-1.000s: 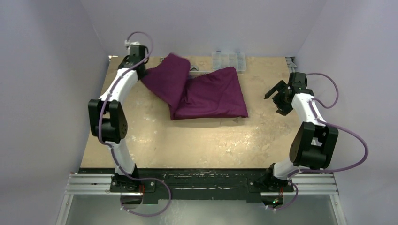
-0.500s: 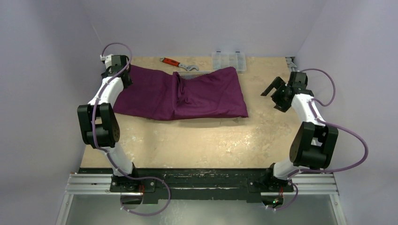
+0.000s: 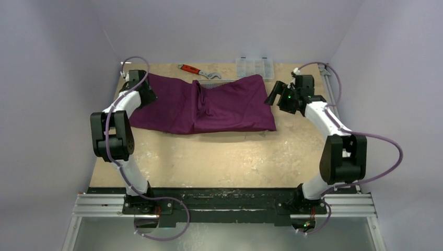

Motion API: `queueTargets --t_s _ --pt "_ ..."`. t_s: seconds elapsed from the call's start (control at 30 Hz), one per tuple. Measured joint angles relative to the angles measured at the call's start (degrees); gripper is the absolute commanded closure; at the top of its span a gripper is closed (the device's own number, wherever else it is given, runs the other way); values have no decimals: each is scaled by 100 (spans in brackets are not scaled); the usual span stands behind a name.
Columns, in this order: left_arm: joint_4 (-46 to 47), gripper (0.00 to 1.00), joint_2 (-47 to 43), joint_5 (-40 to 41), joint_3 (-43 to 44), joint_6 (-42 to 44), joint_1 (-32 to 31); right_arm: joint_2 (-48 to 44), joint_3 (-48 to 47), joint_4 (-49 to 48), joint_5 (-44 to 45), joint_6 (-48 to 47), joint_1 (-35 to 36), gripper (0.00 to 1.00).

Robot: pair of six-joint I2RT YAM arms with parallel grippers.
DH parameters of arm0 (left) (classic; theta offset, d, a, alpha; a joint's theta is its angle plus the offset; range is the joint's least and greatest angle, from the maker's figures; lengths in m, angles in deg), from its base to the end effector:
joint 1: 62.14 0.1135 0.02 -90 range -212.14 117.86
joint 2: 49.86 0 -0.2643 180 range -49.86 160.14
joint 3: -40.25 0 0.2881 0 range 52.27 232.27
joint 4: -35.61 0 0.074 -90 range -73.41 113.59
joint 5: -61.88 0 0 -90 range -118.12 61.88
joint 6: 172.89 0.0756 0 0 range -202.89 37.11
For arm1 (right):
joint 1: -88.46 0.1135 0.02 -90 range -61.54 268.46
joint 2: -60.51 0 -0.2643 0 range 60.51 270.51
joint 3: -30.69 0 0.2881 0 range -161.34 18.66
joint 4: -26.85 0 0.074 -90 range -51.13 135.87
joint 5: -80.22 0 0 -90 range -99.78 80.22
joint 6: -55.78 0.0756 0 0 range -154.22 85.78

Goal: Open and lay out the surgical kit
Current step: Open the surgical kit at the center of the board.

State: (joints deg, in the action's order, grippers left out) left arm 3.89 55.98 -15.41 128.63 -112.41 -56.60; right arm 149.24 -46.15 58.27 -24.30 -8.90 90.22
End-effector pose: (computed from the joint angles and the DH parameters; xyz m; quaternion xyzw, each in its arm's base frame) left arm 0.4598 0.0613 0.1695 -0.3174 0.8766 0.0295 0.3606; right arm 0.4024 0.0313 0.2174 0.1369 0.9018 0.2048 0.3550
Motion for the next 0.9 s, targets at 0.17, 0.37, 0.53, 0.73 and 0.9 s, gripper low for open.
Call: queueTargets --t_s 0.17,0.37,0.53,0.73,0.9 --pt "-74 46 361 570 -221 -103 2 719 -525 -55 520 -186 531 20" --pt "-328 46 503 1327 -413 -190 17 1464 -944 -46 1113 -310 817 28" --pt "-461 48 511 1753 -435 -448 118 1670 -953 26 1506 -293 817 35" --pt "-562 48 501 2122 -505 -743 319 1818 -988 24 1545 -260 817 41" --pt "-568 45 461 2063 -525 -715 387 1869 -1043 22 1482 -232 826 46"
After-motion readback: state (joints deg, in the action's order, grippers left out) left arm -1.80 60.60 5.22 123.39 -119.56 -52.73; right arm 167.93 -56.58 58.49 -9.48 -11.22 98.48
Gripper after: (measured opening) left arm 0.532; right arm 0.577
